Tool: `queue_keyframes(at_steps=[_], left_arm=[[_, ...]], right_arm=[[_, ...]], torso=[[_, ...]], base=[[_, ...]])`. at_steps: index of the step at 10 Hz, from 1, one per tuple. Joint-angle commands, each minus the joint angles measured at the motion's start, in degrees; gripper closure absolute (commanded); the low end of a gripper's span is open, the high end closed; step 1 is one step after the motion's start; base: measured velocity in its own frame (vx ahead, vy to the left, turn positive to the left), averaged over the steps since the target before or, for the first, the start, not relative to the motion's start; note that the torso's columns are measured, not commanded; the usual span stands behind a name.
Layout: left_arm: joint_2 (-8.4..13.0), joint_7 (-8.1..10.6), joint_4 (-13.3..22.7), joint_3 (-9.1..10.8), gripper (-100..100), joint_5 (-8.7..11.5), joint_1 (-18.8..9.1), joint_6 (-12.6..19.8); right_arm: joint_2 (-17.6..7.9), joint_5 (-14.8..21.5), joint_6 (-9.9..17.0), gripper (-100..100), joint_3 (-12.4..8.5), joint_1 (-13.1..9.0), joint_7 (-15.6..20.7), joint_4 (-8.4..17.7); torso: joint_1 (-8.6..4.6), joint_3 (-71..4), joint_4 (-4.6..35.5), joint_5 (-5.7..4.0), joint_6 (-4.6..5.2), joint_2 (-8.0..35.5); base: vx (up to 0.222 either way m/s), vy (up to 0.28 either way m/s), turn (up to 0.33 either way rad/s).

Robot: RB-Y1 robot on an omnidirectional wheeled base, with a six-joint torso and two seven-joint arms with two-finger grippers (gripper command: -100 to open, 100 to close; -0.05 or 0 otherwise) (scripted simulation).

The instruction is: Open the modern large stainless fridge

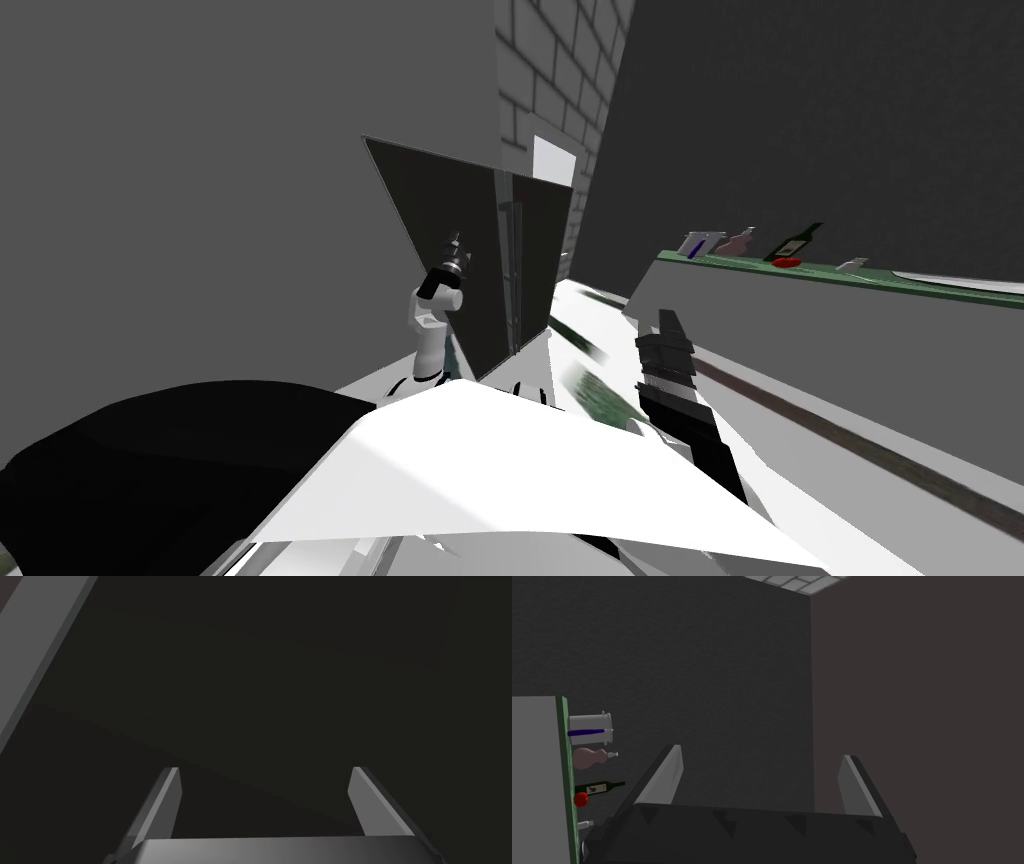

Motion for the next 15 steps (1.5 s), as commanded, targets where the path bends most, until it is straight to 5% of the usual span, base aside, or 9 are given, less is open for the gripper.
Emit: queue_keyframes(at_steps=[1, 5, 7, 10, 11, 14, 15], left_arm=[[0.9, 0.14, -0.5, 1.19, -100, 0.0, -2.6, 0.7], [0.8, 2.42, 1.0, 3.50, -100, -0.5, -7.8, 8.9], [0.8, 2.42, 1.0, 3.50, -100, -0.5, -10.2, 10.1], [0.8, 2.42, 1.0, 3.50, -100, -0.5, -10.2, 10.1], [0.7, 3.57, 1.7, 4.53, -100, -0.8, -12.1, 14.5], [0.7, 3.57, 1.7, 4.53, -100, -0.8, -13.9, 14.8], [0.6, 4.72, 2.5, 5.48, -100, -1.1, -15.9, 18.9]], right_arm=[[0.0, 0.0, 0.0, 0, 0.0, 0.0, 0.0, 0.0], [0.0, 0.0, 0.0, 0, 0.0, 0.0, 0.0, 0.0], [0.0, 0.0, 0.0, 0, 0.0, 0.0, 0.0, 0.0], [0.0, 0.0, 0.0, 0, 0.0, 0.0, 0.0, 0.0], [0.0, 0.0, 0.0, 0, 0.0, 0.0, 0.0, 0.0], [0.0, 0.0, 0.0, 0, 0.0, 0.0, 0.0, 0.0], [0.0, 0.0, 0.0, 0, 0.0, 0.0, 0.0, 0.0]], torso=[[0.07, -0.1, 0.0, -0.05, 0.14, -0.1], [0.04, 0.0, -0.1, 0.02, 0.12, 0.0], [0.05, -0.1, 0.0, -0.04, 0.09, -0.1], [0.01, -0.2, 0.0, -0.11, 0.16, -0.2], [0.01, -0.2, 0.0, -0.10, 0.15, -0.2], [-0.05, -0.1, -0.3, 0.08, 0.13, -0.2], [0.07, -0.1, -0.3, 0.12, 0.21, -0.2]], base=[[0.014, 0.003, -0.024], [0.007, -0.045, 0.052], [0.011, -0.032, 0.034], [-0.002, 0.006, -0.005], [0.021, -0.033, 0.056], [0.031, -0.024, 0.025], [0.012, -0.013, 0.060]])
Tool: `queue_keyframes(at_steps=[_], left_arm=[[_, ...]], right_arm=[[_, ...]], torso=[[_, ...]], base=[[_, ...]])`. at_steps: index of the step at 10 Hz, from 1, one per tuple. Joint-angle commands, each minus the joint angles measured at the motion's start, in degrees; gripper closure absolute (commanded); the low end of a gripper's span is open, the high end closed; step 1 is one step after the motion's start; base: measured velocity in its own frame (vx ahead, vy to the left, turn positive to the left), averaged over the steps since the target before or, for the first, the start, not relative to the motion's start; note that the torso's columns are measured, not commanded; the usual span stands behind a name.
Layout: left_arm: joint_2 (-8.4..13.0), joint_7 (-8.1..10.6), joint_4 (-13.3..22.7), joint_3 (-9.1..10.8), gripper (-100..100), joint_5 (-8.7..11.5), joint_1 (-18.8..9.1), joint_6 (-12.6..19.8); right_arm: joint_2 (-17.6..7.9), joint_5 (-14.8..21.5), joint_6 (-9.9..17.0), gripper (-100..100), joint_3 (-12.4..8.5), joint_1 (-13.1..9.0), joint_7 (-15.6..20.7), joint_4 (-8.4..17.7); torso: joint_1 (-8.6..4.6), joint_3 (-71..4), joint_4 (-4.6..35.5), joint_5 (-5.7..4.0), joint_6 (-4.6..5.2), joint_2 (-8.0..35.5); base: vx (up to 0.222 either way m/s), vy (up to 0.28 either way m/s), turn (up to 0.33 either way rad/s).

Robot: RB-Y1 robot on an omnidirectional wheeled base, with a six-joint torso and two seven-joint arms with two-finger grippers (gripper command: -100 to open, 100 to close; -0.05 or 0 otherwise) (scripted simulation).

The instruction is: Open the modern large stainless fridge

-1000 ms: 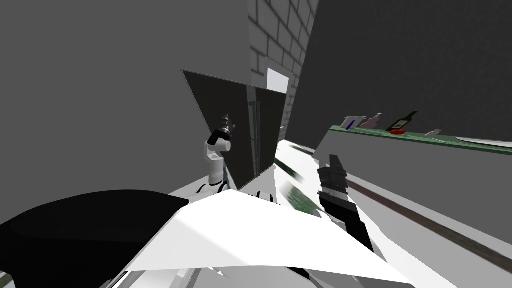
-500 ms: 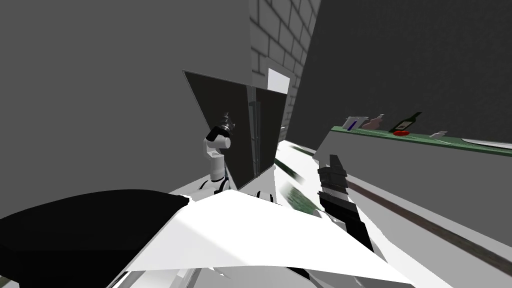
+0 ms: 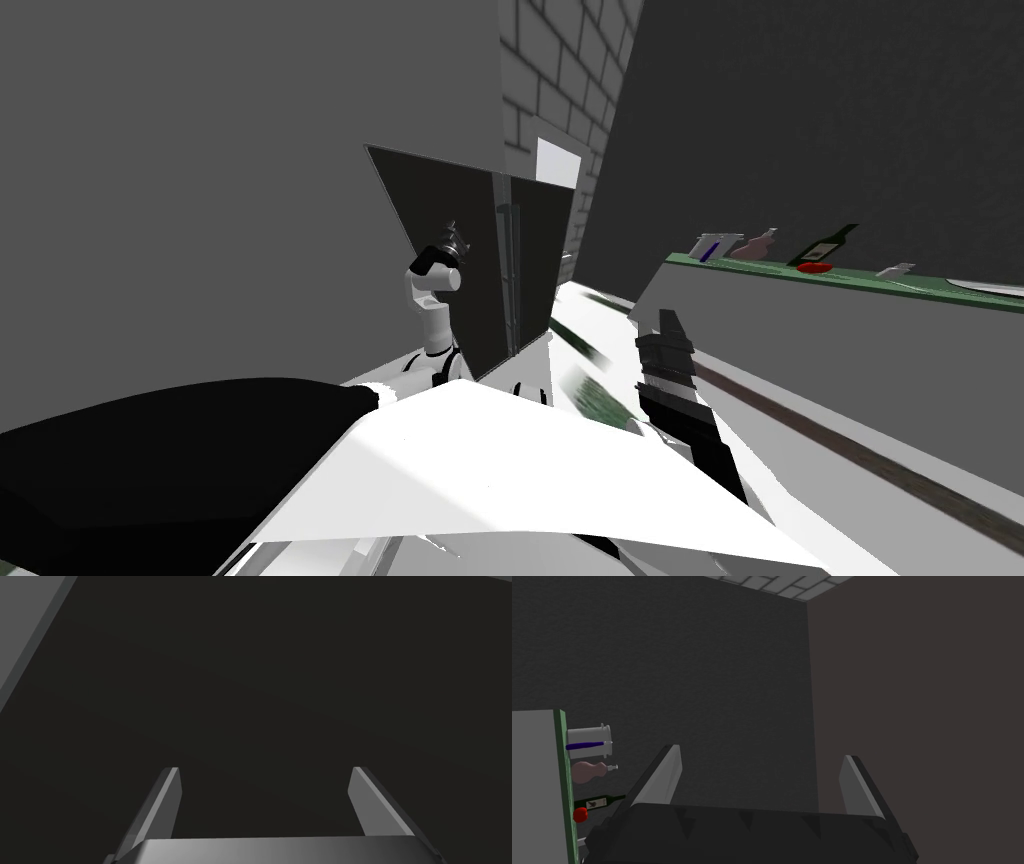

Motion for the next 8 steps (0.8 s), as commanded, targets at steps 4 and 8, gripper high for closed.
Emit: queue_keyframes(at_steps=[4, 8], left_arm=[[0.1, 2.22, 1.5, 2.26, -100, -0.8, -6.3, 7.1], [-0.2, 3.37, 2.3, 3.02, -100, -1.1, -9.8, 11.5]], right_arm=[[0.0, 0.0, 0.0, 0, 0.0, 0.0, 0.0, 0.0], [0.0, 0.0, 0.0, 0, 0.0, 0.0, 0.0, 0.0]], torso=[[-0.16, 0.0, 0.0, -0.03, -0.04, 0.0], [-0.23, -0.1, 0.0, -0.13, 0.17, -0.1]], base=[[0.008, -0.023, 0.024], [0.011, -0.022, 0.029]])
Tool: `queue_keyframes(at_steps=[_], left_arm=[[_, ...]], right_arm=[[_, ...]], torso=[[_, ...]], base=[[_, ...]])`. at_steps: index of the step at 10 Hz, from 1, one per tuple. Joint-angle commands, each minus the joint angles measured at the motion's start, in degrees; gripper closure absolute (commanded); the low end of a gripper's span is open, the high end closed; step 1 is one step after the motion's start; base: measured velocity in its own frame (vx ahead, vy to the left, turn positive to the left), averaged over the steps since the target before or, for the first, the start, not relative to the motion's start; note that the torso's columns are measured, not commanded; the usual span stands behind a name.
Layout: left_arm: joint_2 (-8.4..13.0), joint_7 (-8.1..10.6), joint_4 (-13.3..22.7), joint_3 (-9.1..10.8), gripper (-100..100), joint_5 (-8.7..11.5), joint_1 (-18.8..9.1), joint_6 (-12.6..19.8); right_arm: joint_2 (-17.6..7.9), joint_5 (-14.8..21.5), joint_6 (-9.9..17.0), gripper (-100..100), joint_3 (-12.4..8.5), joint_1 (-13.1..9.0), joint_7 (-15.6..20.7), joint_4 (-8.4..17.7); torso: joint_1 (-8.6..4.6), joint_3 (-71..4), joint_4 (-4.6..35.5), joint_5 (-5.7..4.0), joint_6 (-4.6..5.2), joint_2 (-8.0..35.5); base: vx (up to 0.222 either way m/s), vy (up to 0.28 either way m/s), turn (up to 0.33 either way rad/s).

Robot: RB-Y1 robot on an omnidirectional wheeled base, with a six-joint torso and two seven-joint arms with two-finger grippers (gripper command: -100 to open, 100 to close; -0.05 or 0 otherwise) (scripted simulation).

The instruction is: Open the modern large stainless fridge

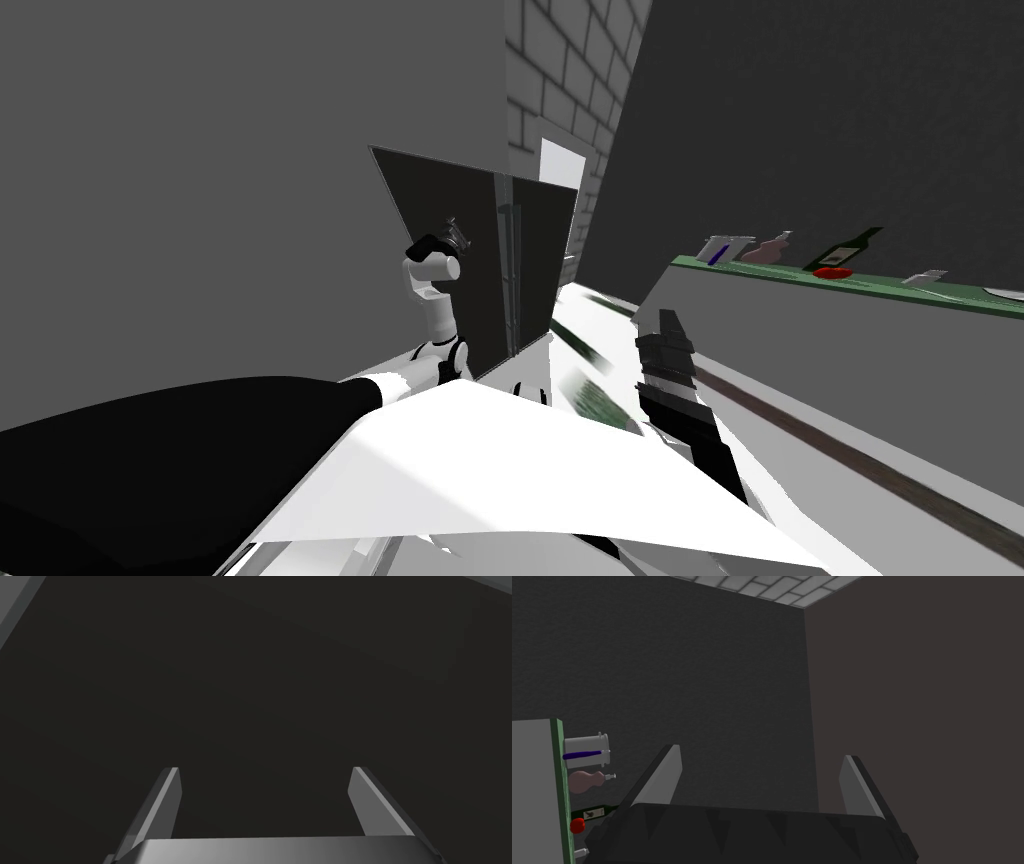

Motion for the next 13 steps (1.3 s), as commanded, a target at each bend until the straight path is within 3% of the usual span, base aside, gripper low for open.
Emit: queue_keyframes(at_steps=[1, 3, 4, 6, 7, 9, 11, 13], left_arm=[[0.5, 1.13, 0.7, 1.07, -100, -0.3, -4.2, 3.4], [0.5, 1.13, 0.7, 1.07, -100, -0.3, -5.0, 3.4], [0.2, 2.27, 1.5, 1.73, -100, -0.6, -7.0, 7.6], [0.2, 2.27, 1.5, 1.73, -100, -0.6, -8.6, 7.6], [-0.2, 3.40, 2.3, 2.31, -100, -0.9, -10.7, 10.8], [-0.5, 4.51, 3.1, 2.79, -100, -1.2, -13.8, 14.2], [-0.5, 4.51, 3.1, 2.79, -100, -1.2, -15.5, 15.6], [-0.9, 5.60, 3.9, 3.19, -100, -1.5, -18.8, 19.3]], right_arm=[[0.0, 0.0, 0.0, 0, 0.0, 0.0, 0.0, 0.0], [0.0, 0.0, 0.0, 0, 0.0, 0.0, 0.0, 0.0], [0.0, 0.0, 0.0, 0, 0.0, 0.0, 0.0, 0.0], [0.0, 0.0, 0.0, 0, 0.0, 0.0, 0.0, 0.0], [0.0, 0.0, 0.0, 0, 0.0, 0.0, 0.0, 0.0], [0.0, 0.0, 0.0, 0, 0.0, 0.0, 0.0, 0.0], [0.0, 0.0, 0.0, 0, 0.0, 0.0, 0.0, 0.0], [0.0, 0.0, 0.0, 0, 0.0, 0.0, 0.0, 0.0]], torso=[[-0.11, 0.0, 0.0, -0.01, -0.07, -0.1], [-0.20, 0.0, -0.1, -0.02, 0.01, 0.0], [-0.23, 0.1, -0.1, -0.01, 0.04, 0.1], [-0.27, -0.1, -0.2, -0.04, 0.06, -0.1], [-0.21, 0.1, -0.2, 0.08, -0.01, 0.1], [-0.23, 0.1, -0.3, 0.09, -0.06, 0.1], [-0.28, 0.0, -0.4, 0.10, -0.01, 0.0], [-0.31, 0.0, -0.4, 0.08, 0.03, 0.1]], base=[[0.025, -0.031, 0.036], [0.015, -0.011, 0.002], [0.031, -0.023, 0.051], [0.023, -0.013, 0.013], [0.021, -0.024, 0.047], [0.037, -0.021, 0.031], [0.026, -0.022, 0.010], [0.024, -0.021, 0.018]])
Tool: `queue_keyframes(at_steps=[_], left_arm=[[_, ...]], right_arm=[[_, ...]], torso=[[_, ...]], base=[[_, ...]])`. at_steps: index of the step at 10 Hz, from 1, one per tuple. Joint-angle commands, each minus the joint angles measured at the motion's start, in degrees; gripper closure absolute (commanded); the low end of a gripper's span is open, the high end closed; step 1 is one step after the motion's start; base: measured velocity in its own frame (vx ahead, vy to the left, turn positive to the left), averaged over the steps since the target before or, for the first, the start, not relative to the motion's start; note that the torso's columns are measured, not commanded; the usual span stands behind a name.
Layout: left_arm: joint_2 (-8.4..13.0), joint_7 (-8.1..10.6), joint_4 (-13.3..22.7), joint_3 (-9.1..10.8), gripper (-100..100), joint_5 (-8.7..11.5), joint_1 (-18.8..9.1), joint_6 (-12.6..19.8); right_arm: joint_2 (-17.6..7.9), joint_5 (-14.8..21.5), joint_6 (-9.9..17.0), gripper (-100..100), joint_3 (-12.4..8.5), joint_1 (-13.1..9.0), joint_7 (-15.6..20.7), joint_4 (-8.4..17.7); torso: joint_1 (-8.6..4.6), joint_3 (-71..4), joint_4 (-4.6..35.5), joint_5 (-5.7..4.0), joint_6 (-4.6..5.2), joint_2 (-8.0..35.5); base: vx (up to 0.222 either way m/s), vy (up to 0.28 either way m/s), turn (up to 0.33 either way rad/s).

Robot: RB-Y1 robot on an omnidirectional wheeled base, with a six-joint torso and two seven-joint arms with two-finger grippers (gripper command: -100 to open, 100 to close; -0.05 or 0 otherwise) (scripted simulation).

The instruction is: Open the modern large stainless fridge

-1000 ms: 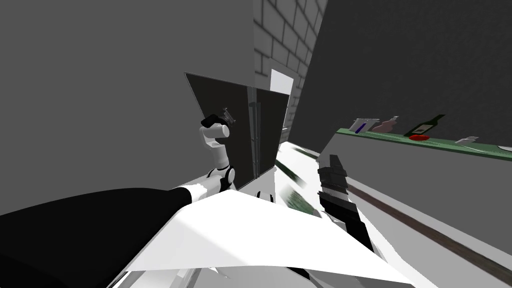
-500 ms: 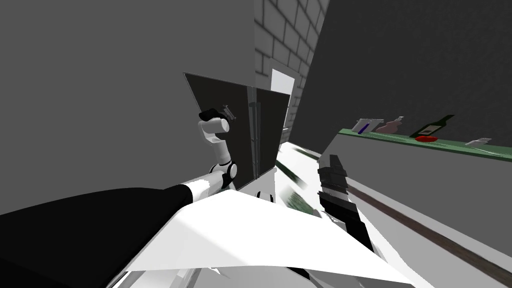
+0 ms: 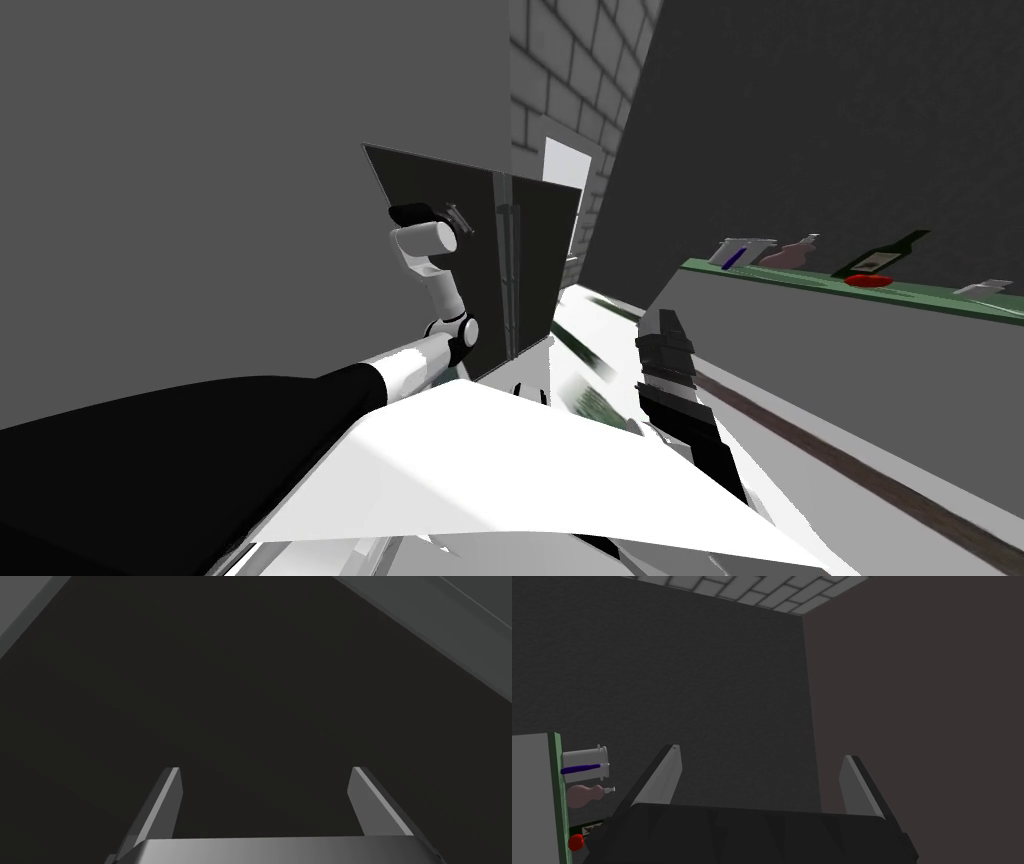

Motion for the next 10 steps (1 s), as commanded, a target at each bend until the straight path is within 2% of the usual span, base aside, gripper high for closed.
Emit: queue_keyframes(at_steps=[1, 2, 3, 4, 5, 6, 9, 10], left_arm=[[-0.5, 1.67, 1.6, 0.29, -100, -0.6, -4.7, 4.6], [-0.5, 1.67, 1.6, 0.29, -100, -0.6, -6.2, 5.8], [-1.0, 2.72, 2.4, 0.53, -100, -0.9, -7.7, 7.6], [-1.0, 2.72, 2.4, 0.53, -100, -0.9, -9.3, 9.1], [-1.5, 3.73, 3.2, 0.71, -100, -1.2, -11.2, 11.1], [-1.5, 3.73, 3.2, 0.71, -100, -1.2, -12.4, 12.3], [-2.6, 5.63, 4.6, 0.88, -100, -1.7, -17.3, 17.4], [-2.6, 5.63, 4.6, 0.88, -100, -1.7, -18.0, 18.2]], right_arm=[[0.0, 0.0, 0.0, 0, 0.0, 0.0, 0.0, 0.0], [0.0, 0.0, 0.0, 0, 0.0, 0.0, 0.0, 0.0], [0.0, 0.0, 0.0, 0, 0.0, 0.0, 0.0, 0.0], [0.0, 0.0, 0.0, 0, 0.0, 0.0, 0.0, 0.0], [0.0, 0.0, 0.0, 0, 0.0, 0.0, 0.0, 0.0], [0.0, 0.0, 0.0, 0, 0.0, 0.0, 0.0, 0.0], [0.0, 0.0, 0.0, 0, 0.0, 0.0, 0.0, 0.0], [0.0, 0.0, 0.0, 0, 0.0, 0.0, 0.0, 0.0]], torso=[[-0.07, 0.1, 0.0, 0.02, -0.06, 0.0], [-0.07, 0.0, -0.1, 0.01, 0.01, 0.0], [-0.04, 0.1, -0.1, 0.05, -0.02, 0.0], [-0.07, 0.1, -0.1, 0.04, -0.01, 0.0], [-0.10, 0.2, -0.1, 0.07, -0.09, 0.2], [-0.10, 0.2, -0.1, 0.05, -0.04, 0.1], [-0.08, 0.4, 0.0, 0.12, -0.16, 0.5], [-0.11, 0.6, 0.1, 0.14, -0.25, 0.6]], base=[[0.050, -0.025, 0.039], [0.037, -0.007, 0.005], [0.035, -0.013, 0.020], [0.032, -0.010, -0.001], [0.039, -0.013, 0.026], [0.037, -0.014, -0.014], [0.044, -0.010, 0.004], [0.039, -0.007, 0.012]])
